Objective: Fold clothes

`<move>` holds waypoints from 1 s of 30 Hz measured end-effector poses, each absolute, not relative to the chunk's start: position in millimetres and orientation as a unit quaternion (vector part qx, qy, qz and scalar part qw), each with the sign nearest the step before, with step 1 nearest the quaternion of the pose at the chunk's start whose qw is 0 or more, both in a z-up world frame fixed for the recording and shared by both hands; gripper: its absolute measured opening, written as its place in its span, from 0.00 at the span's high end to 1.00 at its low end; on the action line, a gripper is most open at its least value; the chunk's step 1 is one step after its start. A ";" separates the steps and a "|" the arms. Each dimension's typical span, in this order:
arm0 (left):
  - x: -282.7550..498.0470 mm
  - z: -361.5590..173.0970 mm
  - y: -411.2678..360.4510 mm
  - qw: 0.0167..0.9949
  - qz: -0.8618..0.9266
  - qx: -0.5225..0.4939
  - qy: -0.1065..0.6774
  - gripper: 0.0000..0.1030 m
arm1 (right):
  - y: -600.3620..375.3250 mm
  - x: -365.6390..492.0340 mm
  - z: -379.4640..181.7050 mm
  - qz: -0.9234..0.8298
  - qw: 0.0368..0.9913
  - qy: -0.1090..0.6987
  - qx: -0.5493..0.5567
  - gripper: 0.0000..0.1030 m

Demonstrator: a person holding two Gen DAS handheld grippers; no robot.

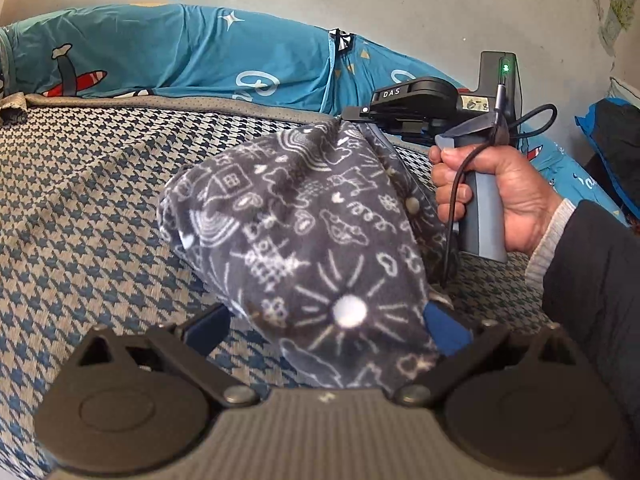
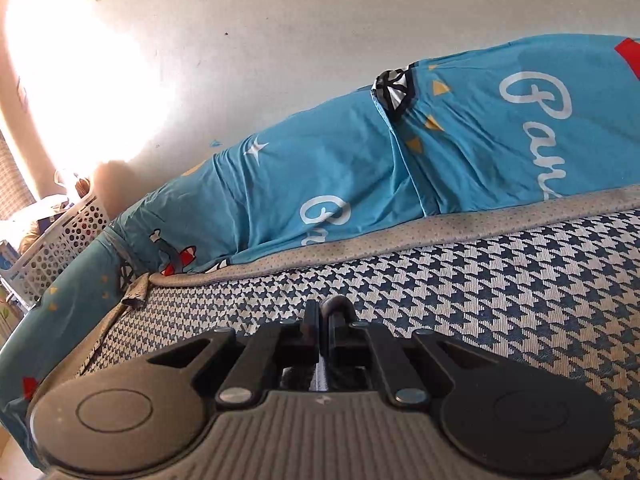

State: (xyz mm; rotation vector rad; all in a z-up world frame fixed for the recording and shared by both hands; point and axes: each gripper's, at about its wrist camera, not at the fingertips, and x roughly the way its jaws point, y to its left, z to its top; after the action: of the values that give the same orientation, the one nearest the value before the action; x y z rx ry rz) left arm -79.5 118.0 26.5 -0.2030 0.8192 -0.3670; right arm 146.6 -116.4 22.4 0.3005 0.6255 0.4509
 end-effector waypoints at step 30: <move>-22.0 3.4 138.7 0.905 -0.080 -0.168 0.382 0.00 | -144.0 132.2 19.3 0.232 0.890 0.374 0.121 0.58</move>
State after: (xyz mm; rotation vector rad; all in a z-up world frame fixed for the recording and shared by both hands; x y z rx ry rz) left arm -22.0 138.7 3.4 -0.3464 0.7893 -0.1659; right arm 132.2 -144.0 19.3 0.2513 0.7765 0.4811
